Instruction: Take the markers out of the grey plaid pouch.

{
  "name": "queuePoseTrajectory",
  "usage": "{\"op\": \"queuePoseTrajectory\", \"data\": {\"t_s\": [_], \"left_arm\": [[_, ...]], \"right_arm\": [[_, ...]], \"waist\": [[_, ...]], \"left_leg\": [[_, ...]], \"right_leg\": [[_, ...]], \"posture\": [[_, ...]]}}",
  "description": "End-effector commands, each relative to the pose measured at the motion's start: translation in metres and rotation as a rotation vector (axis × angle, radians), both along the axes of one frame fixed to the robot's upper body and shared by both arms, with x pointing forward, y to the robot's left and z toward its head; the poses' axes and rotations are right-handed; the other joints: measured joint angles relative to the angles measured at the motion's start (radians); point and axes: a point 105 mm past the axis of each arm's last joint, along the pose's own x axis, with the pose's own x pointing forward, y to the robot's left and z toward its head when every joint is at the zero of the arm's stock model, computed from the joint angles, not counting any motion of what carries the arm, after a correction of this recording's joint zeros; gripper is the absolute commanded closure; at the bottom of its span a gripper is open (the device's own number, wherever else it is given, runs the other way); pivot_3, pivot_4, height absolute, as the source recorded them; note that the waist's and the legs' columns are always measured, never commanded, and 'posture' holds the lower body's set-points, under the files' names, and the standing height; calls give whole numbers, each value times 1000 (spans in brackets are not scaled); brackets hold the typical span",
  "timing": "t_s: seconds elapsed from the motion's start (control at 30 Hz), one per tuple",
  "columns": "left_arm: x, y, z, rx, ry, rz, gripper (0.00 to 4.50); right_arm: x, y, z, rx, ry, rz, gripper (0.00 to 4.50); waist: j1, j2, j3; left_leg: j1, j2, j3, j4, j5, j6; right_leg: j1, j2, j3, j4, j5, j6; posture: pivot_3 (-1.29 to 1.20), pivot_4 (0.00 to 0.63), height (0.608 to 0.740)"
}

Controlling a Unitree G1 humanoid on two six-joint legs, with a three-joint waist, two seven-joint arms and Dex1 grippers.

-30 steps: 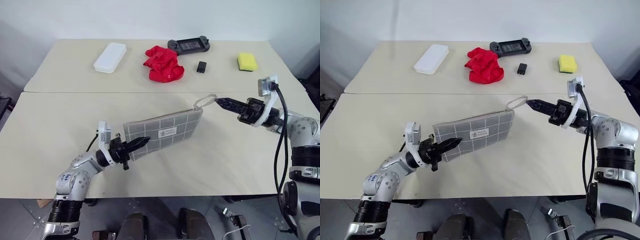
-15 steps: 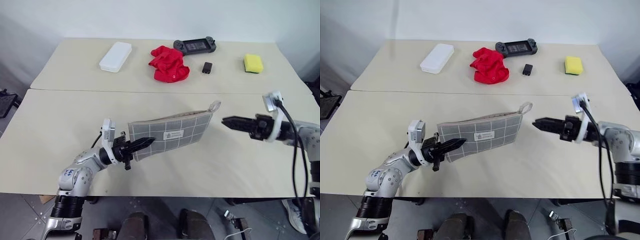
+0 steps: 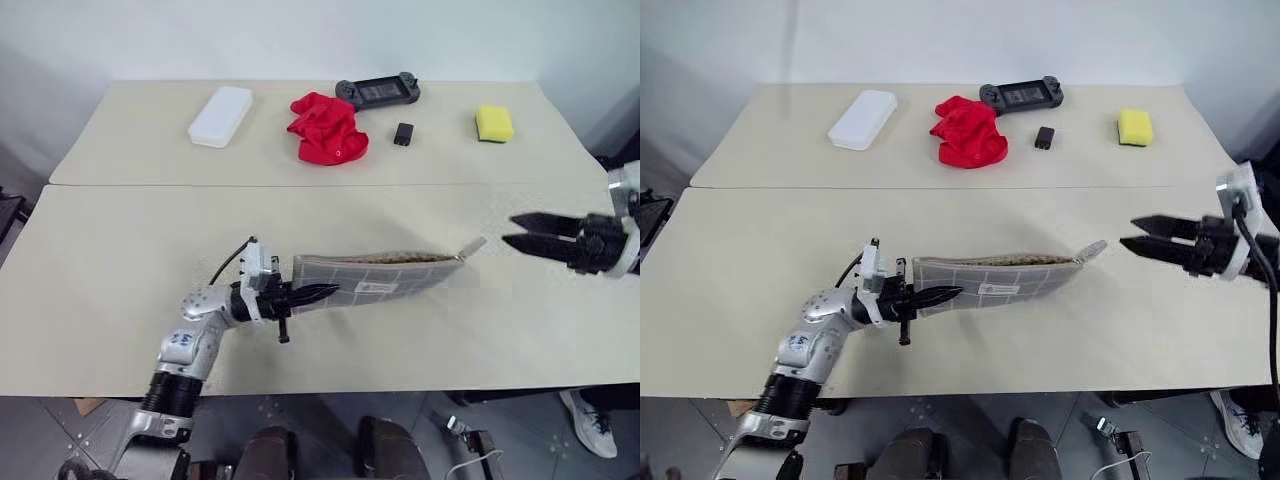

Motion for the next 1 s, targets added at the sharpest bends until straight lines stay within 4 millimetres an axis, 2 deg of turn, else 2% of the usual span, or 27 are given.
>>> {"op": "queuePoseTrajectory", "data": {"t_s": [0.03,0.2,0.23,0.3,0.5,0.57,0.7,0.9,1.0], "left_arm": [[1,-5,2,-5,-33,-16,4500],[4,-7,-3,-5,-23,-12,4500],[5,-7,-4,-6,-18,-7,4500],[6,-8,-4,-5,-16,-2,4500],[5,-10,-7,9,-18,-5,4500],[4,-10,-7,13,-18,-3,4500],[2,-8,-10,19,-8,0,4500],[2,-8,-10,17,0,3,4500],[2,-10,-11,12,12,-6,4500]], "right_arm": [[-7,22,30,-49,-126,111,2626],[-14,76,28,-161,-175,344,4338],[-15,87,23,-185,-180,384,4425],[-15,102,7,-264,-186,444,4425],[-24,129,-21,-372,-168,555,4425],[-20,134,-24,-381,-160,524,4425],[-15,128,-43,-526,-172,521,4425],[-3,130,-55,-689,-182,482,4425],[-1,145,-58,-769,-166,520,4425]], "waist": [[2,0,0],[14,0,0],[14,0,0],[16,0,0],[19,0,0],[18,0,0],[17,0,0],[15,0,0],[14,0,0]], "left_leg": [[0,0,0,0,0,0],[0,0,-2,0,0,0],[0,0,-3,0,0,0],[0,0,-5,0,0,0],[-3,-2,-6,1,0,0],[-3,-2,-6,1,0,0],[-3,-2,-6,2,0,0],[-3,-1,-6,2,0,0],[-2,-1,-6,2,0,0]], "right_leg": [[0,0,0,0,0,0],[0,0,0,0,0,0],[0,0,0,0,0,0],[0,0,0,0,0,0],[0,-1,-3,0,0,0],[0,-1,-4,0,0,0],[0,-1,-4,0,0,0],[0,-1,-4,0,0,0],[0,-1,-4,0,0,0]], "posture": [[0,150,740],[0,150,740],[0,150,740],[0,150,740],[0,150,740],[0,150,740],[0,150,740],[0,150,740],[0,150,740]]}}
